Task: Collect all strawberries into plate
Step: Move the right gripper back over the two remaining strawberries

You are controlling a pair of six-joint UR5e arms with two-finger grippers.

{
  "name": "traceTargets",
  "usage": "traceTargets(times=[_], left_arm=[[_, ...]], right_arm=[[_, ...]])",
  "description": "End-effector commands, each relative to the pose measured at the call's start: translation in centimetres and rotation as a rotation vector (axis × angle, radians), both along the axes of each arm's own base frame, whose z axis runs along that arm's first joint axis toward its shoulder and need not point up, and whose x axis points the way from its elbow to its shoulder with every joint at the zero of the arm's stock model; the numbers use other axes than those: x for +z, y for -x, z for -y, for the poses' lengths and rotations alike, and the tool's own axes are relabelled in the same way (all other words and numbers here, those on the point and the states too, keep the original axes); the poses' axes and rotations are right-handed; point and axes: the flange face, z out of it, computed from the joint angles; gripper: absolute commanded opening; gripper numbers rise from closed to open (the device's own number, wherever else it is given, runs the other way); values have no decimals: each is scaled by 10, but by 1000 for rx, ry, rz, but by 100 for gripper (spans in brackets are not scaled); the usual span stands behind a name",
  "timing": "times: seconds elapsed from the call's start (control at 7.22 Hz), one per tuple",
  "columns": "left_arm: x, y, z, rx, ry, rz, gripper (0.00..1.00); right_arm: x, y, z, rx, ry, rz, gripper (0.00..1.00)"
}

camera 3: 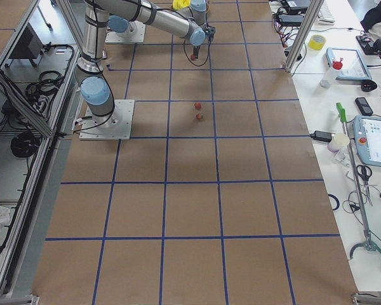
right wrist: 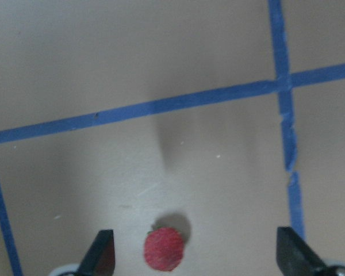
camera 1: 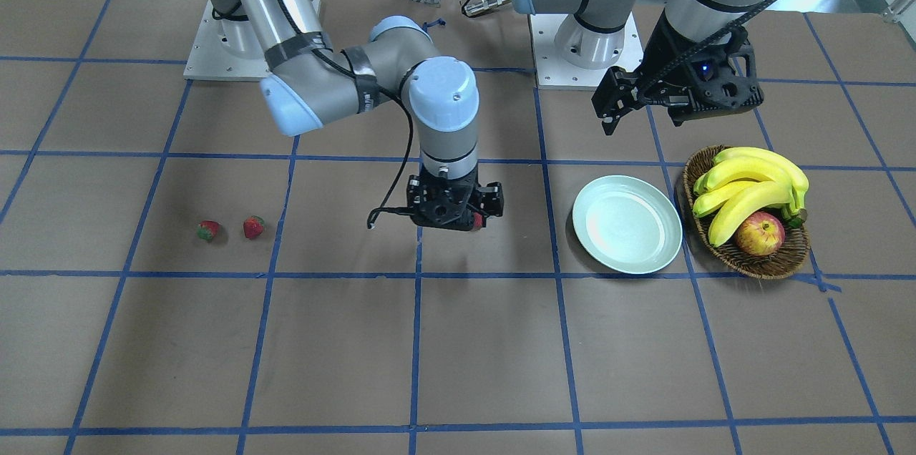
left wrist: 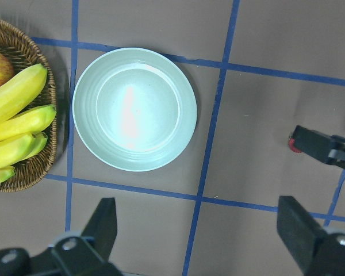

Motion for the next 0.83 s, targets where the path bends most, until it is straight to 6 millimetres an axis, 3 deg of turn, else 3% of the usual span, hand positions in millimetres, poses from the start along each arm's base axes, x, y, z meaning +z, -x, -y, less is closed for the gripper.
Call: traceTargets(times=[0.0,0.14,0.42,0.69], left_arm=[[0,0,0,0,0,0,100],[1,0,0,0,2,2,100],[2,0,-1,0,3,2,100],[2,0,-1,1,5,2,100]], right_arm=[[42,101,30,91,-29,-70,100],[48,143,30,79,-35,-118,100],[17,236,23,106,-76,-210,100],[-25,288,-1,109,-66,-205,99]])
